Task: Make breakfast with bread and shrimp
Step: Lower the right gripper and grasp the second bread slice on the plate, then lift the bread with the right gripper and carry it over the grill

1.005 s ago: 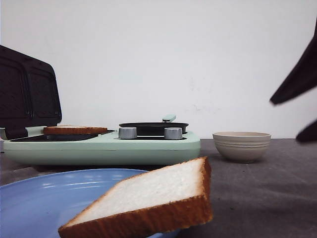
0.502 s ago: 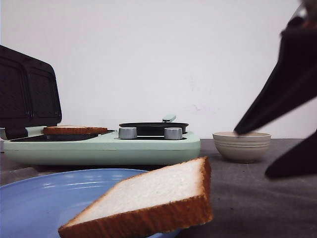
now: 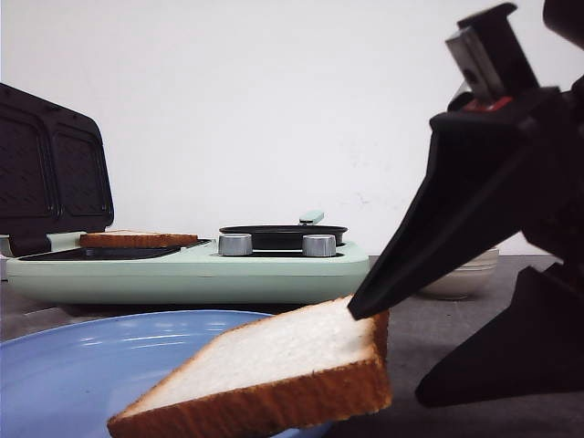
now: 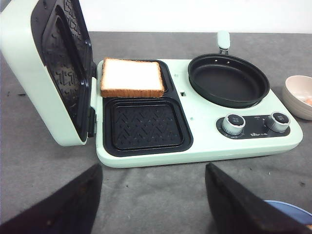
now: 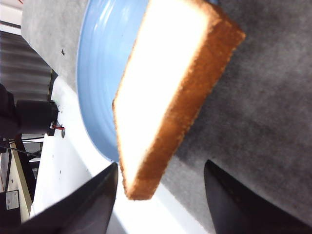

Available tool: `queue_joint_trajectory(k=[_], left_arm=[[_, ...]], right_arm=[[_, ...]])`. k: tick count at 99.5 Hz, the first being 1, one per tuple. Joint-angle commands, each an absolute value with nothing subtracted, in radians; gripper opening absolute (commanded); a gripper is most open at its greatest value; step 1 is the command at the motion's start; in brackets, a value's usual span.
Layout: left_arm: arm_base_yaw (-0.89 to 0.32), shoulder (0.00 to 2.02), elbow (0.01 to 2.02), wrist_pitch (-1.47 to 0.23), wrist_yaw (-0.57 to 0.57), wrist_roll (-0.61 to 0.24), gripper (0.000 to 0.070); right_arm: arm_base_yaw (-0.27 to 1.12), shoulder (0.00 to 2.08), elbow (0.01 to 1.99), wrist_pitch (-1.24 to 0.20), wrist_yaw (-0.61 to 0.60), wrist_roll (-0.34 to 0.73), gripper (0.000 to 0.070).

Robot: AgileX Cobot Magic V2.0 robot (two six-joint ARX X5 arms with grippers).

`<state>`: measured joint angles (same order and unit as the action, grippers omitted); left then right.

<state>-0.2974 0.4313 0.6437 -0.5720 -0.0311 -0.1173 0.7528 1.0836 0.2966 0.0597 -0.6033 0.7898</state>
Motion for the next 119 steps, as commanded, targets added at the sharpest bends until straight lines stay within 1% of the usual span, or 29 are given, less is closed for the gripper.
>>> queue_joint_trajectory(k=[1, 38, 64, 70, 79, 86, 94, 96, 119], left_arm=[[-0.299, 0.432, 0.648, -0.56, -0.038, -0.105, 0.0353], [-0.299, 0.432, 0.648, -0.561, -0.038, -0.105, 0.0353], [-0.299, 0.432, 0.648, -0.561, -0.038, -0.105, 0.0353], [-0.299, 0.432, 0.648, -0.561, -0.038, -0.106, 0.0353], [-0.299, 0.432, 0.648, -0.561, -0.038, -0.105, 0.0353], [-0.299, 0.432, 0.648, -0.561, -0.038, -0.105, 0.0353], [-0.299, 0.432, 0.648, -0.561, -0.038, -0.105, 0.0353], [-0.299, 0.432, 0.648, -0.561, -0.038, -0.105, 0.0353], [-0.299, 0.432, 0.648, -0.561, -0.04, -0.105, 0.0353]], right_arm=[[0.768, 1.108, 0.3, 0.083, -0.601, 0.806, 0.0344], [0.771, 1.193, 0.3, 0.199, -0.602, 0.834, 0.0344], [0.78, 1.253, 0.301, 0.257, -0.604, 0.83, 0.0339], [0.785, 1.262, 0.301, 0.268, -0.598, 0.826, 0.0311], [0.788, 1.274, 0.301, 0.286, -0.597, 0.823, 0.0226], [0.789, 1.276, 0.301, 0.292, -0.593, 0.823, 0.0141], [0.79, 1.275, 0.301, 0.292, -0.584, 0.823, 0.0023], [0.79, 1.275, 0.301, 0.292, -0.583, 0.823, 0.0004], [0.79, 1.272, 0.301, 0.328, -0.58, 0.824, 0.0]])
